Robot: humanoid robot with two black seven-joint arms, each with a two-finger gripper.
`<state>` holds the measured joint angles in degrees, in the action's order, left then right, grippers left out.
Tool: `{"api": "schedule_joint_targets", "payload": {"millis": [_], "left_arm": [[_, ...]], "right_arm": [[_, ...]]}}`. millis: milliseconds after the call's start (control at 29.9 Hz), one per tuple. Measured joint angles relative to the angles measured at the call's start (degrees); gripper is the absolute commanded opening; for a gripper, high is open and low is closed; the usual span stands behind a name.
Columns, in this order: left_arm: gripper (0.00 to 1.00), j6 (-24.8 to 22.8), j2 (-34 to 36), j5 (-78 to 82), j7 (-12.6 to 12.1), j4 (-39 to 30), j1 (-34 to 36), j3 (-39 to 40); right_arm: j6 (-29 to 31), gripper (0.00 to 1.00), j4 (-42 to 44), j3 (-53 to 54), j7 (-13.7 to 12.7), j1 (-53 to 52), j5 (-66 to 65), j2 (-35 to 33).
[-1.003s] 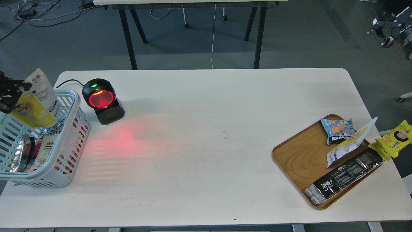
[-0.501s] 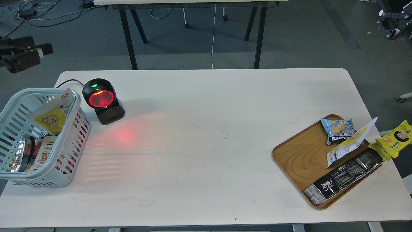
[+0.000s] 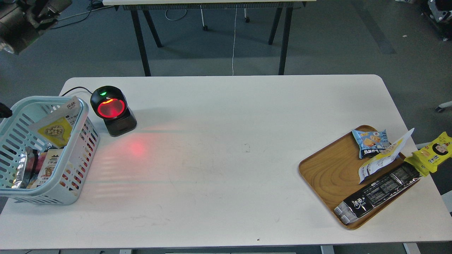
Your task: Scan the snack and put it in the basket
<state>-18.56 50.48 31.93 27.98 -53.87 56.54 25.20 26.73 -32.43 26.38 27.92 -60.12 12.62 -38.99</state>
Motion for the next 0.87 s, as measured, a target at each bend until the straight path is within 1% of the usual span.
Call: {"api": "schedule_joint_targets", "payload": {"millis": [67, 201, 267, 368, 434, 468, 635, 869], "left_arm": [[0.99, -3.07, -3.52, -4.41, 0.00, 3.80, 0.02, 1.58], [0.99, -7.63, -11.52, -15.19, -0.21, 13.59, 0.06, 6.72], [0.99, -8.90, -15.60, -22.43, -2.82, 18.61, 0.08, 9.92], [0.99, -9.33, -20.67, -32.10, -7.90, 24.26, 0.09, 14.09], [0.99, -9.40, -23.16, -36.63, -10.18, 26.44, 0.08, 16.24], [0.99, -9.42, -24.17, -38.39, -10.83, 27.18, 0.06, 17.16], [0.99, -9.44, -26.97, -43.93, -11.68, 28.48, -0.55, 19.83], [1.00, -9.44, -27.56, -48.76, -13.30, 28.56, -1.94, 20.37]], "right_arm": [[0.01, 0.99, 0.65, 0.59, -1.19, 0.24, 1.18, 0.43], [0.27, 0.99, 2.46, 1.51, -6.79, 0.53, 5.29, 2.23], [0.64, 0.99, 3.35, 2.76, -9.39, 0.64, 7.07, 3.18], [0.84, 0.99, 4.10, 5.31, -11.60, 1.24, 8.20, 4.51], [0.86, 0.99, 4.29, 7.27, -12.14, 1.92, 8.33, 5.41], [0.88, 0.99, 4.61, 8.36, -12.31, 2.30, 8.36, 5.91], [1.23, 0.99, 7.35, 10.56, -12.47, 3.03, 8.39, 8.46], [1.26, 0.99, 9.04, 11.14, -12.67, 3.05, 8.33, 9.60]]}}
